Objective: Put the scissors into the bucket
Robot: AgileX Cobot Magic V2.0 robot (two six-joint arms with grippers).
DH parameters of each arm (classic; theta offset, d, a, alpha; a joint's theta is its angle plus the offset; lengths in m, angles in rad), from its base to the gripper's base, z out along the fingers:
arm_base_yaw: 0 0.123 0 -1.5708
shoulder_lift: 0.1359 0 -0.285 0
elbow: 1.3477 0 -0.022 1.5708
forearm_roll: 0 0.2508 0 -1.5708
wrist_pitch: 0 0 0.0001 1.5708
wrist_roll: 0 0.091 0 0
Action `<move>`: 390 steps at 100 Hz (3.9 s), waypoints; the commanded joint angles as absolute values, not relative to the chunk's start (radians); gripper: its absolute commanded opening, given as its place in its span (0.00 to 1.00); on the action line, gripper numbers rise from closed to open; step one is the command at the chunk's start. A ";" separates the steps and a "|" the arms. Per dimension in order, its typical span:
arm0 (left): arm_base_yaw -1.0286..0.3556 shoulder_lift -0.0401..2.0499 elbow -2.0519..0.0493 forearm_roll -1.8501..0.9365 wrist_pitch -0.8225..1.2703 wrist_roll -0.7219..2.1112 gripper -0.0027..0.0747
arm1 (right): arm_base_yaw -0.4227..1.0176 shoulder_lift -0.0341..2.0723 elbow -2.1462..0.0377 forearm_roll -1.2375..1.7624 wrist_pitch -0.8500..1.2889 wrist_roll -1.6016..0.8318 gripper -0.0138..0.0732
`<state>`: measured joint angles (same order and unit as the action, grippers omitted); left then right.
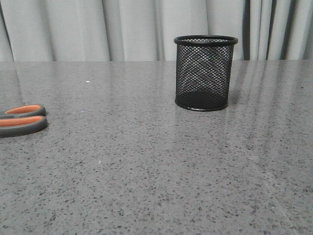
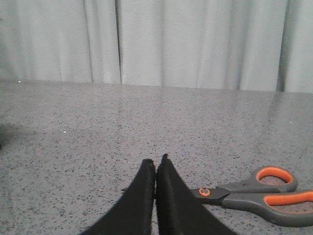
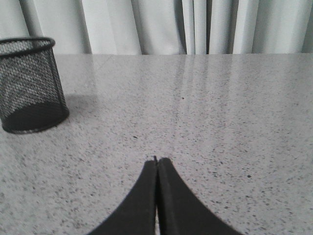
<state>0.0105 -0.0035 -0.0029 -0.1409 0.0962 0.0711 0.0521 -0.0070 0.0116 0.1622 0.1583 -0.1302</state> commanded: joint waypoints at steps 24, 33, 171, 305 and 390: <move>0.002 -0.028 0.026 -0.316 0.010 0.065 0.01 | 0.046 -0.033 0.029 0.333 -0.010 -0.132 0.08; 0.002 -0.028 0.026 -0.396 0.000 0.065 0.01 | 0.046 -0.033 0.029 0.393 -0.029 -0.132 0.08; 0.002 0.564 -0.784 -0.479 0.761 0.295 0.01 | 0.046 0.701 -0.754 0.458 0.706 -0.158 0.10; 0.002 1.068 -1.157 -0.486 1.232 0.967 0.53 | 0.046 0.715 -0.801 0.462 0.753 -0.186 0.62; -0.063 1.363 -1.164 -0.332 1.186 1.472 0.53 | 0.046 0.715 -0.801 0.462 0.753 -0.186 0.62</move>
<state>-0.0287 1.3604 -1.1311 -0.3634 1.2005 1.4716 0.0521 0.7118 -0.7668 0.4474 0.8037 -0.1759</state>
